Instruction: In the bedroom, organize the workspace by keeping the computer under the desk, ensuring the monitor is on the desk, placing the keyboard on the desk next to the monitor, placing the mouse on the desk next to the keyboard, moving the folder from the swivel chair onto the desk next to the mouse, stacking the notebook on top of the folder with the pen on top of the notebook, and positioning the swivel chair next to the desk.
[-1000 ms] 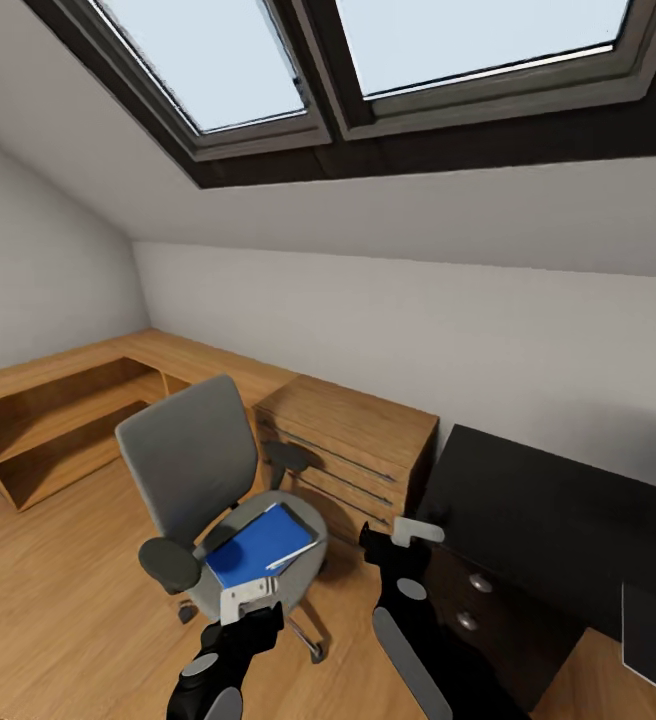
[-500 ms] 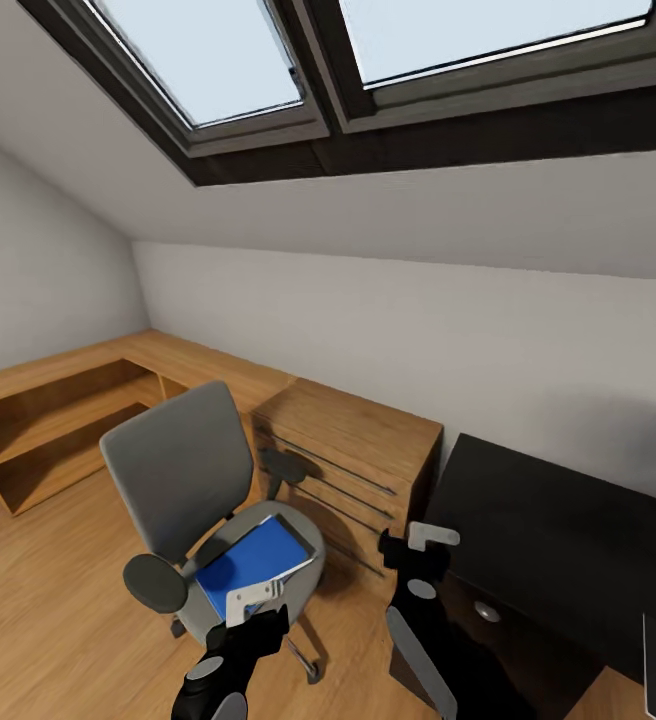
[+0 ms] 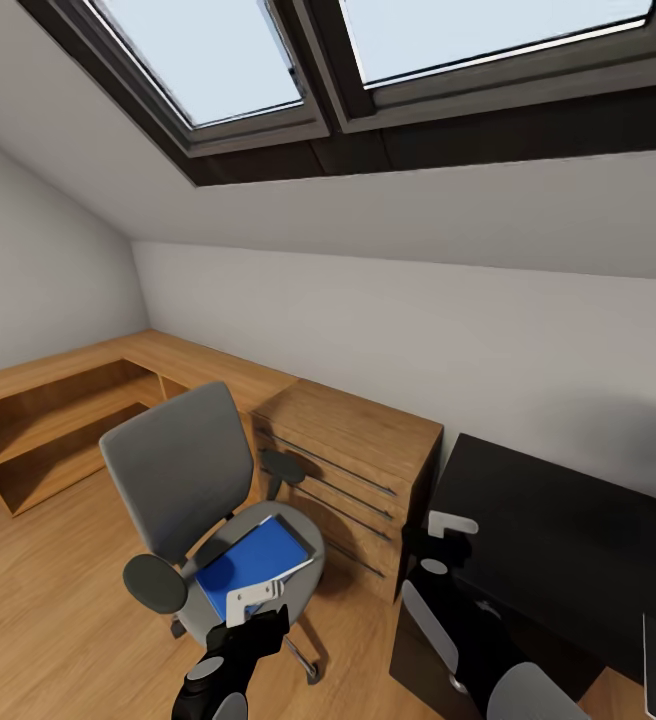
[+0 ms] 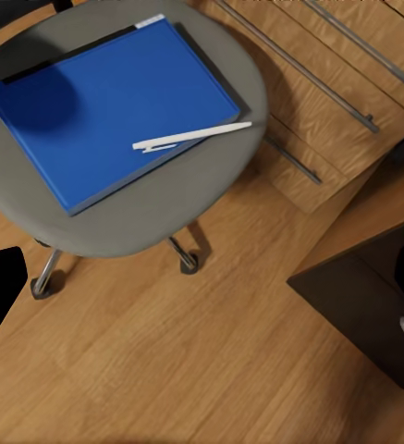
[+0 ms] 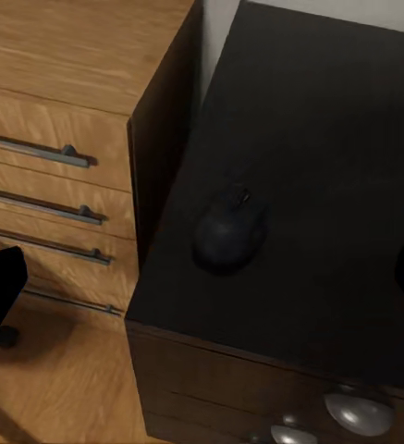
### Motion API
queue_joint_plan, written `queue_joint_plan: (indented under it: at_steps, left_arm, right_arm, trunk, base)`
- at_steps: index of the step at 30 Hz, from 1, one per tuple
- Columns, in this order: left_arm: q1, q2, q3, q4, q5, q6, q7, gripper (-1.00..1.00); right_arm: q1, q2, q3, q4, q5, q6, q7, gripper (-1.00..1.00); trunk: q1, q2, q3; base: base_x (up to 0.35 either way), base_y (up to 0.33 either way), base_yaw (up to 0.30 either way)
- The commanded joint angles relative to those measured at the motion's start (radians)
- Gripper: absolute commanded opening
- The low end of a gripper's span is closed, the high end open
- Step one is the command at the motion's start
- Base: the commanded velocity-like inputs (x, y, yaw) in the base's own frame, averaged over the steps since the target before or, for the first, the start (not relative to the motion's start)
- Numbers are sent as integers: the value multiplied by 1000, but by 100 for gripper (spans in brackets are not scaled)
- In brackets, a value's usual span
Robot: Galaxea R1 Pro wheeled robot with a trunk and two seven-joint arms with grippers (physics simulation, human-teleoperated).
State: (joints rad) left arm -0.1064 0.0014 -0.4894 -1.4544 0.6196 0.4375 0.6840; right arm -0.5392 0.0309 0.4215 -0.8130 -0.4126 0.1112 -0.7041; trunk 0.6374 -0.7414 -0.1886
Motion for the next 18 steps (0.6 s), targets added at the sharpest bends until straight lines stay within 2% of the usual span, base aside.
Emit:
queue_joint_plan:
  at_steps: [1,6,11,12,18]
  left_arm:
    - [-1,0,-1,-1,6,3,8,100]
    - [-1,0,-2,-1,6,3,8,100]
    - [-1,0,-3,-1,6,3,8,100]
    - [-1,0,-3,-1,7,3,8,100]
    - [-1,0,-3,-1,7,3,8,100]
  right_arm:
    - [-3,-1,3,6,-3,7,-2,100]
    - [-25,-1,3,58,-4,3,41,100]
    - [-93,0,3,215,-8,-49,118,100]
    - [-133,0,2,306,-10,-90,140,100]
    - [-146,-9,0,334,-11,-106,145,100]
  trunk:
    - [0,-1,-2]
    - [0,-1,-2]
    - [0,-1,-2]
    - [0,-1,-2]
    - [0,-1,-2]
  base:
    - [55,0,0]
    - [204,0,0]
    - [264,0,0]
    - [41,0,0]
    - [14,0,0]
